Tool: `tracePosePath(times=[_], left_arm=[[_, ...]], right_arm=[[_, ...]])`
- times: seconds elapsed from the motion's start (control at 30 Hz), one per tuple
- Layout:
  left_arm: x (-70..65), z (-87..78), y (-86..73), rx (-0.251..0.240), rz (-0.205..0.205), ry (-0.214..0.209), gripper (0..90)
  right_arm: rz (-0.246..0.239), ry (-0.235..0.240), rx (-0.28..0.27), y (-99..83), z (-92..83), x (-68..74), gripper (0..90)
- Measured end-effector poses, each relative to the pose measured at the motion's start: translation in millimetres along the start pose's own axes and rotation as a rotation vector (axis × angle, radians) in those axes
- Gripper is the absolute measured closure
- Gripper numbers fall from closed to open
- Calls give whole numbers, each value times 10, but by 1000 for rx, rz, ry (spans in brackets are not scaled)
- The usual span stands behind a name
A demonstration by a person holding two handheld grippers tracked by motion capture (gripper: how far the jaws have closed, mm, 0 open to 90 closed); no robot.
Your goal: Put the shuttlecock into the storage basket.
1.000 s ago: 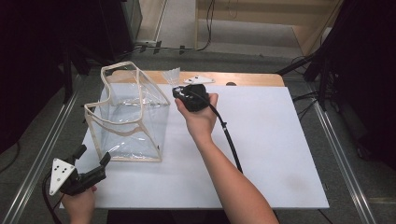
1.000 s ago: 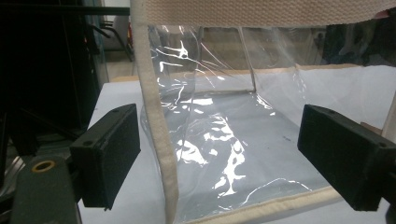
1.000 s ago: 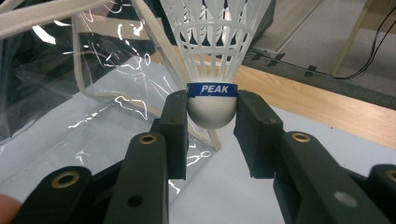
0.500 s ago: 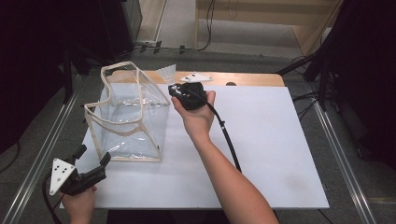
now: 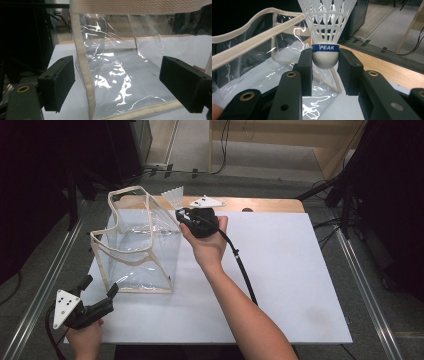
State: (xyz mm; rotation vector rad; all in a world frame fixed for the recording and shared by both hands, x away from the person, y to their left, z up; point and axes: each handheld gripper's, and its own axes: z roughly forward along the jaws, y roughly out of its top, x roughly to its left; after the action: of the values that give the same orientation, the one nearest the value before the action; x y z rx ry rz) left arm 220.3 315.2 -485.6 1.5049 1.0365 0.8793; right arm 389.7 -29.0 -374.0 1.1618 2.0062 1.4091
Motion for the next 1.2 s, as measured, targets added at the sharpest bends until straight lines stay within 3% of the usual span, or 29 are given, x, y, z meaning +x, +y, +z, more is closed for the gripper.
tracePosePath(times=[1.2], left_arm=[[-1, 3, 1, -1, -3, -1, 137]], right_arm=[[-52, 62, -53, 176, -113, 283, 630]])
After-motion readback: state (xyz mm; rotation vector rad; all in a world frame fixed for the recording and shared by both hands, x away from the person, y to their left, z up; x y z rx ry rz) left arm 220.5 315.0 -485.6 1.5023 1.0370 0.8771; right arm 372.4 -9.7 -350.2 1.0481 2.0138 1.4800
